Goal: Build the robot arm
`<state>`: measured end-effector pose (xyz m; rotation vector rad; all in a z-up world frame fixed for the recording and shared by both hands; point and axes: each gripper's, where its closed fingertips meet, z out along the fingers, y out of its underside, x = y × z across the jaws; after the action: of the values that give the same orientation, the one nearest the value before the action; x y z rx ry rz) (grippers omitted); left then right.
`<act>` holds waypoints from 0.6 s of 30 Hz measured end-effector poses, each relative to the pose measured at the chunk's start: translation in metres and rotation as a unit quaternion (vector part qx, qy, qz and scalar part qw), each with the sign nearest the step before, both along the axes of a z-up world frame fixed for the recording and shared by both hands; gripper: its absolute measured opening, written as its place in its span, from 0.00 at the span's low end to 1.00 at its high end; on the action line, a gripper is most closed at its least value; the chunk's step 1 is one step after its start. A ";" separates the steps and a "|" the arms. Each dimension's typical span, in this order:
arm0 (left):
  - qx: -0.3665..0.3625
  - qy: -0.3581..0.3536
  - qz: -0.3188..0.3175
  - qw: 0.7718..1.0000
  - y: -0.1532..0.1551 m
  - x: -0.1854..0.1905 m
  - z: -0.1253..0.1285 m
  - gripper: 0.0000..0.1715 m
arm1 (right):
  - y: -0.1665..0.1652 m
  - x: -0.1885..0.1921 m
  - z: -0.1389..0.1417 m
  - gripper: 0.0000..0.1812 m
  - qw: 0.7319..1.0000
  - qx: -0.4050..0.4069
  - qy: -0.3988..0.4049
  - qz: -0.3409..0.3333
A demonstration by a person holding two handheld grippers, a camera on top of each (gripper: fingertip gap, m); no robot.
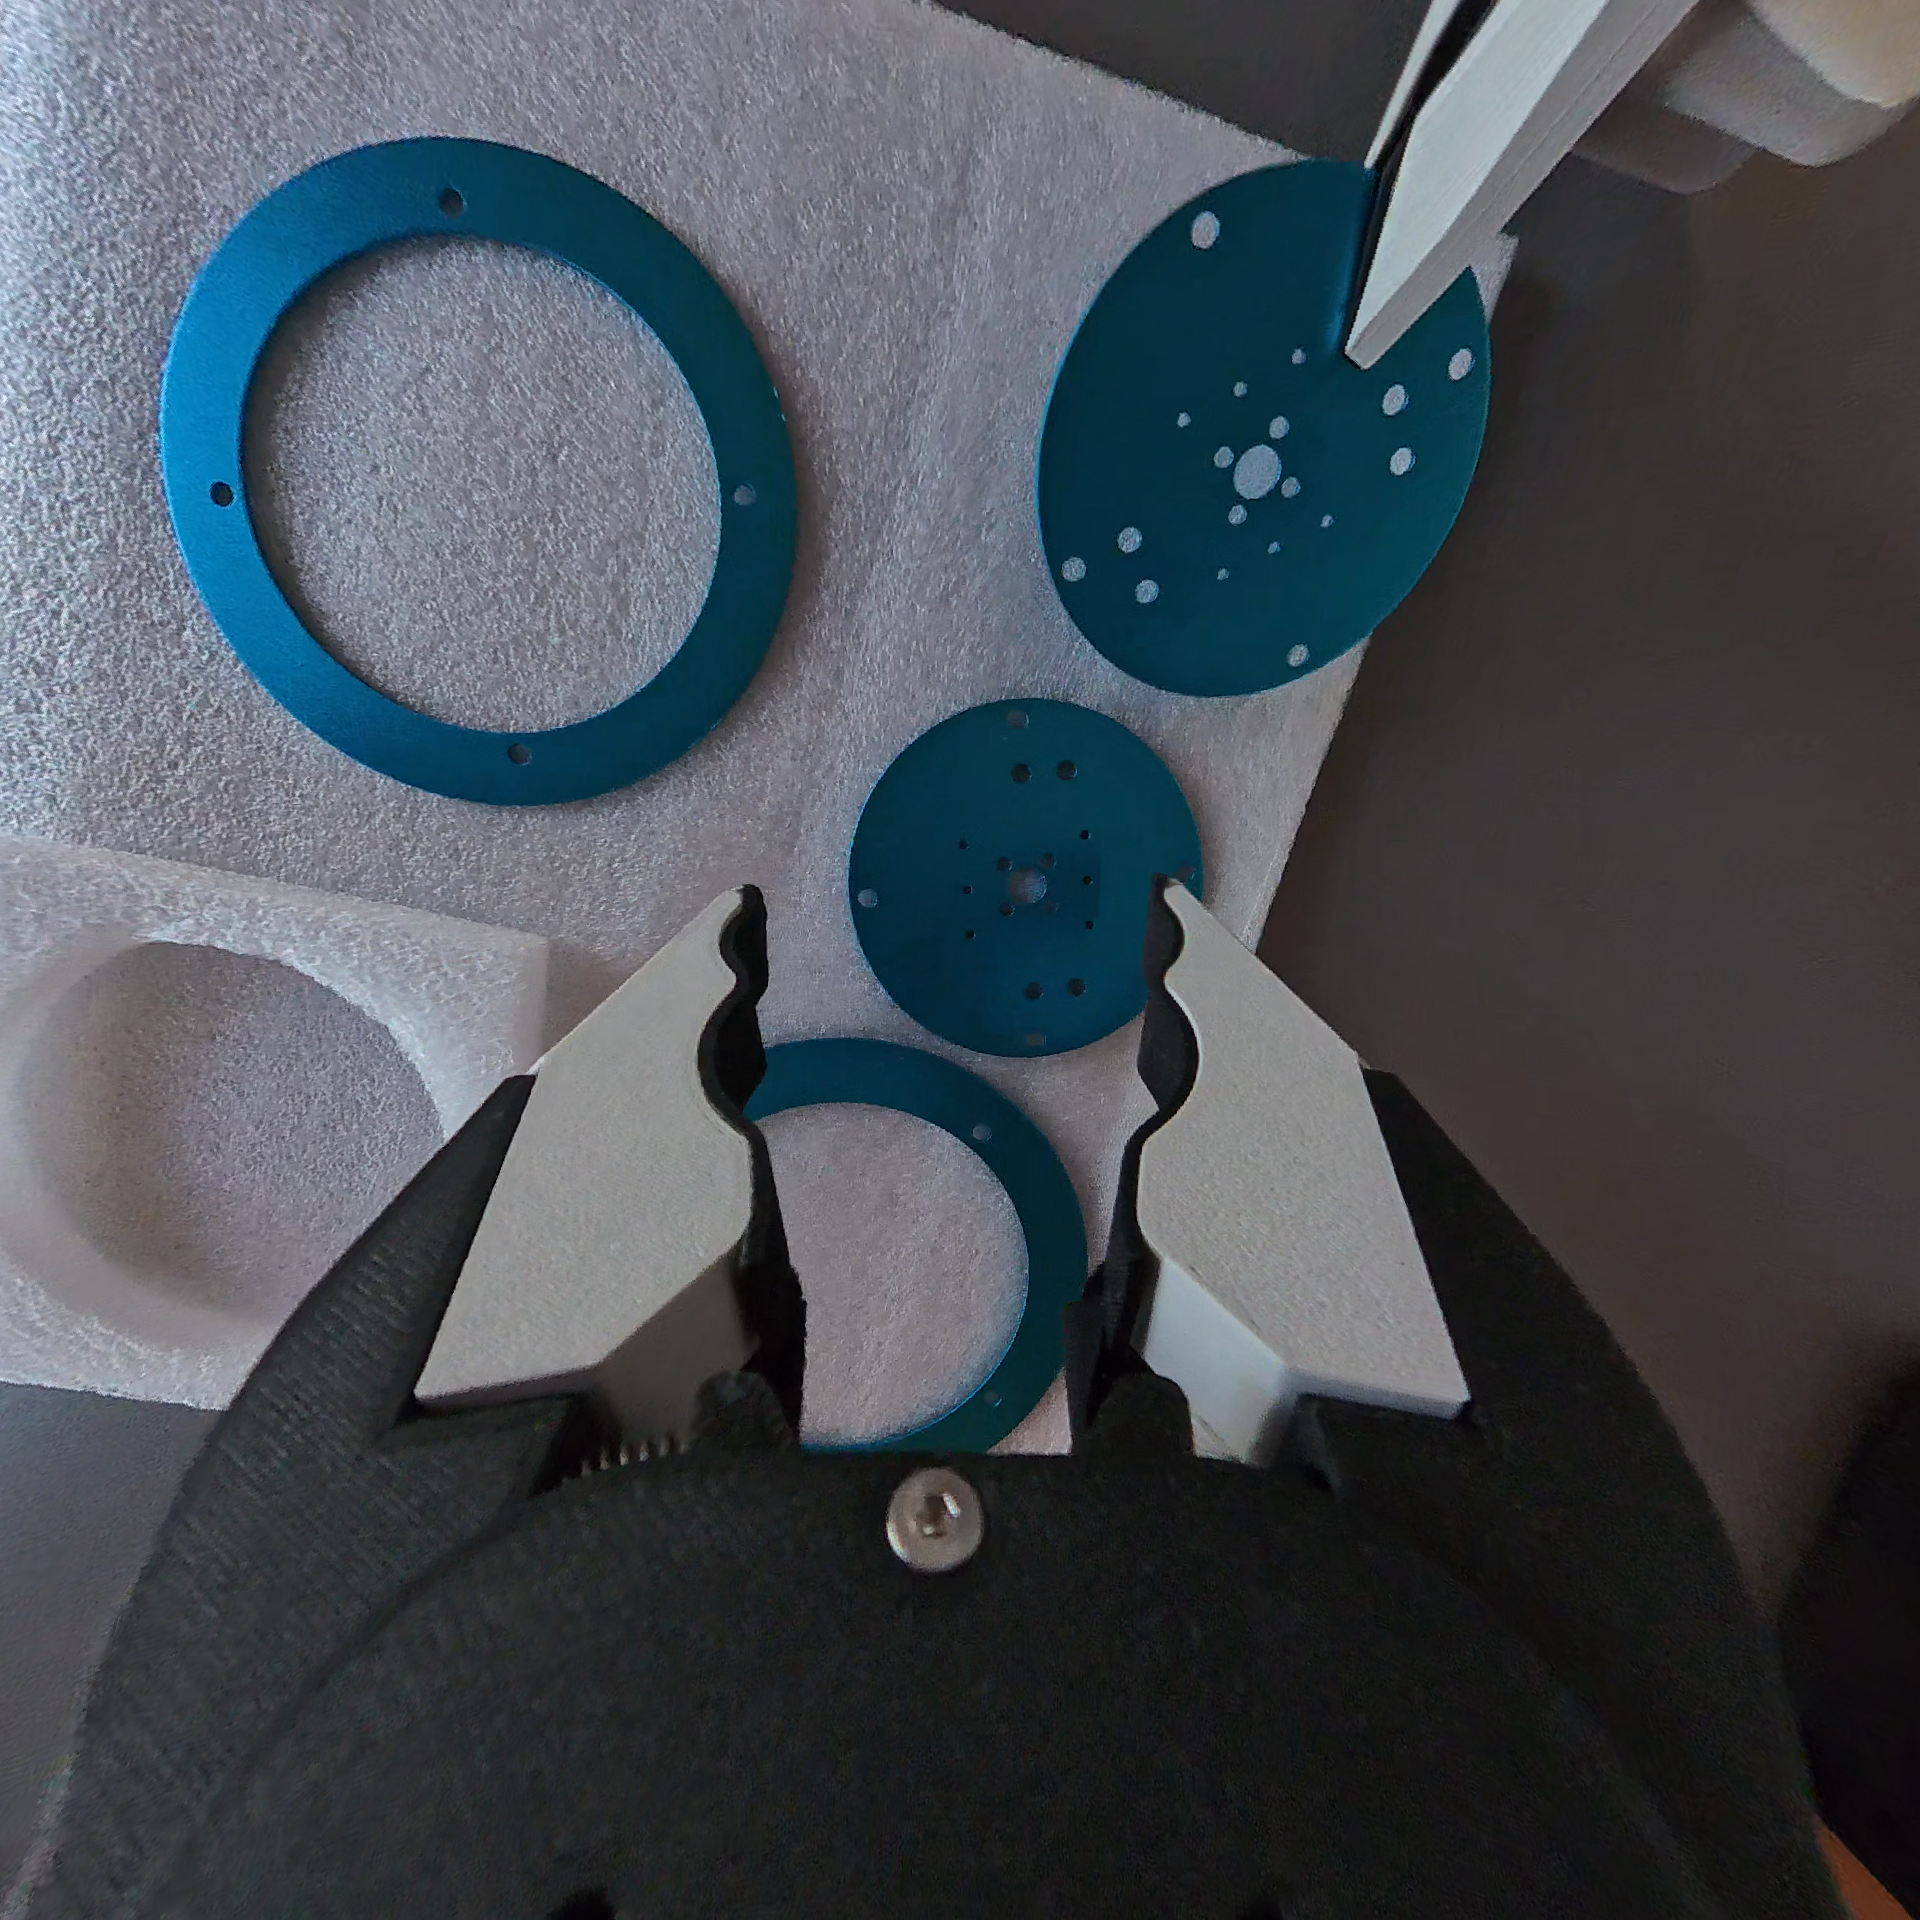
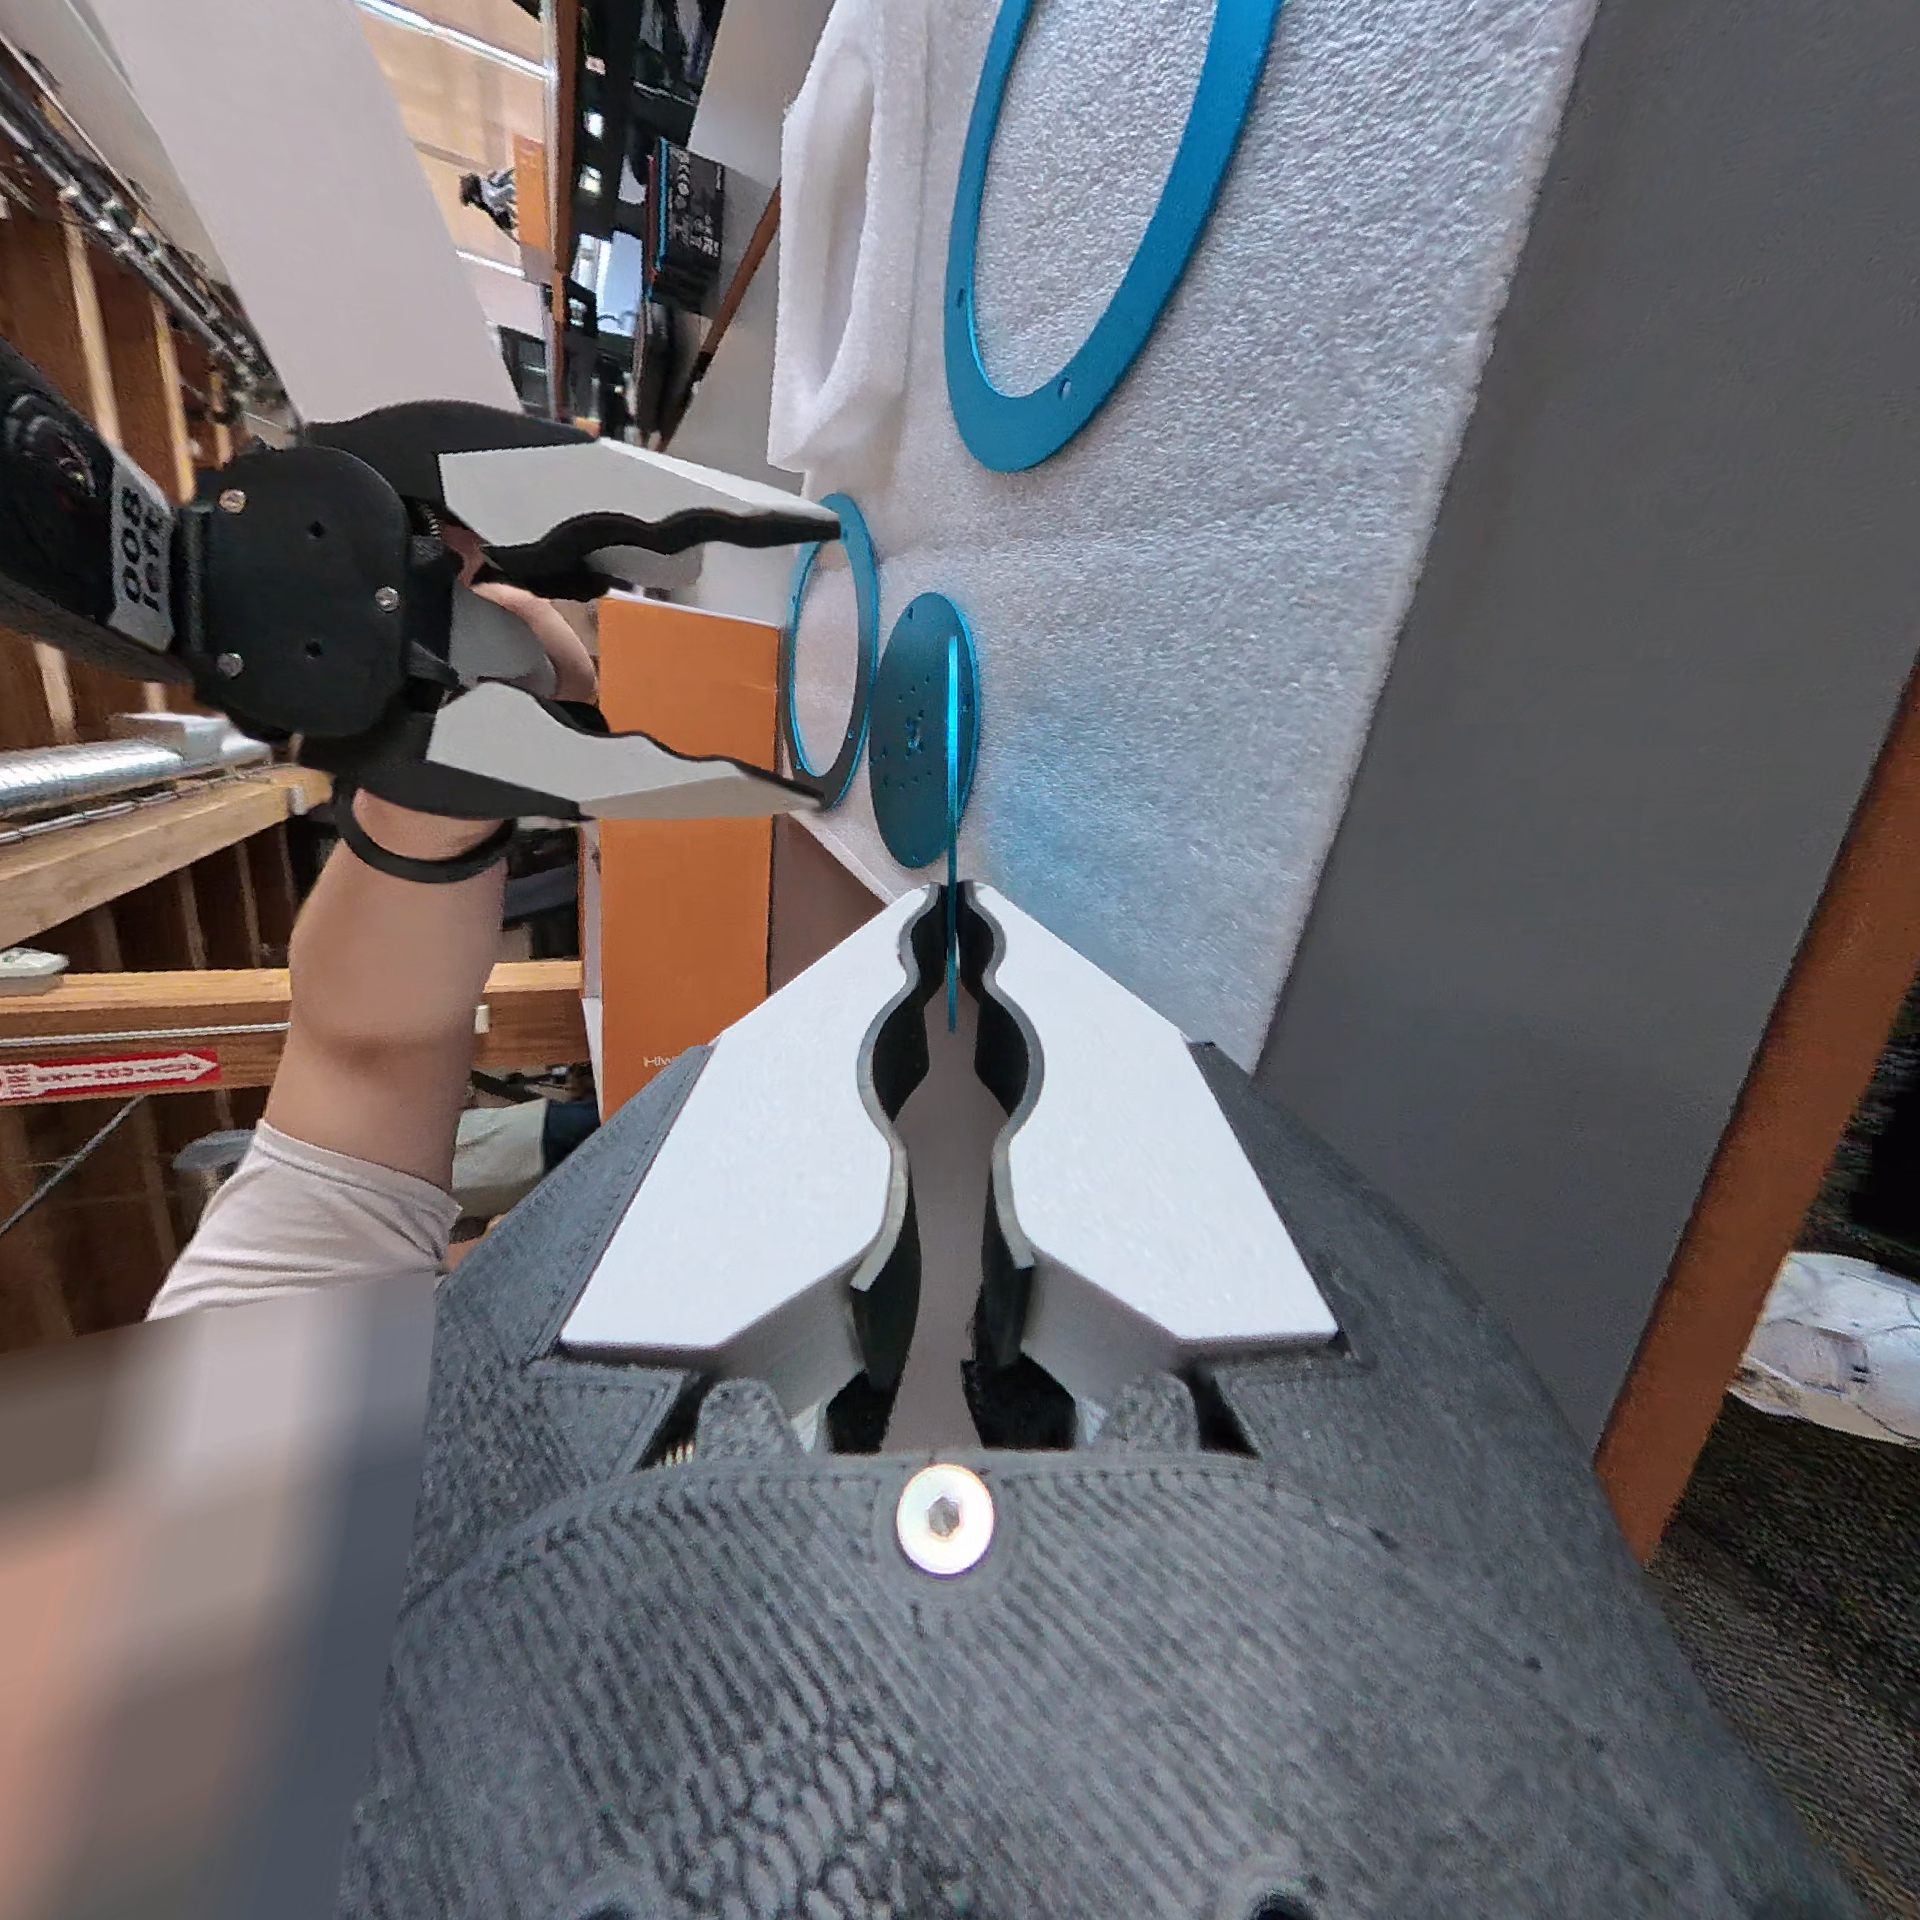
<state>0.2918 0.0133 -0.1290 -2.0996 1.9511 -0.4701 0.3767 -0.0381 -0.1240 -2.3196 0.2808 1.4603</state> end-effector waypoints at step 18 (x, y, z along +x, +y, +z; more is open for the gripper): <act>0.045 0.005 -0.051 0.998 -0.026 0.041 -0.013 0.37 | 0.002 0.008 -0.020 0.12 0.993 -0.012 -0.115 0.019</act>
<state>0.3328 -0.0125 -0.1420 -1.9578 2.0521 -0.3841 0.3842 -0.0360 -0.1444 -2.4966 0.1924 1.1952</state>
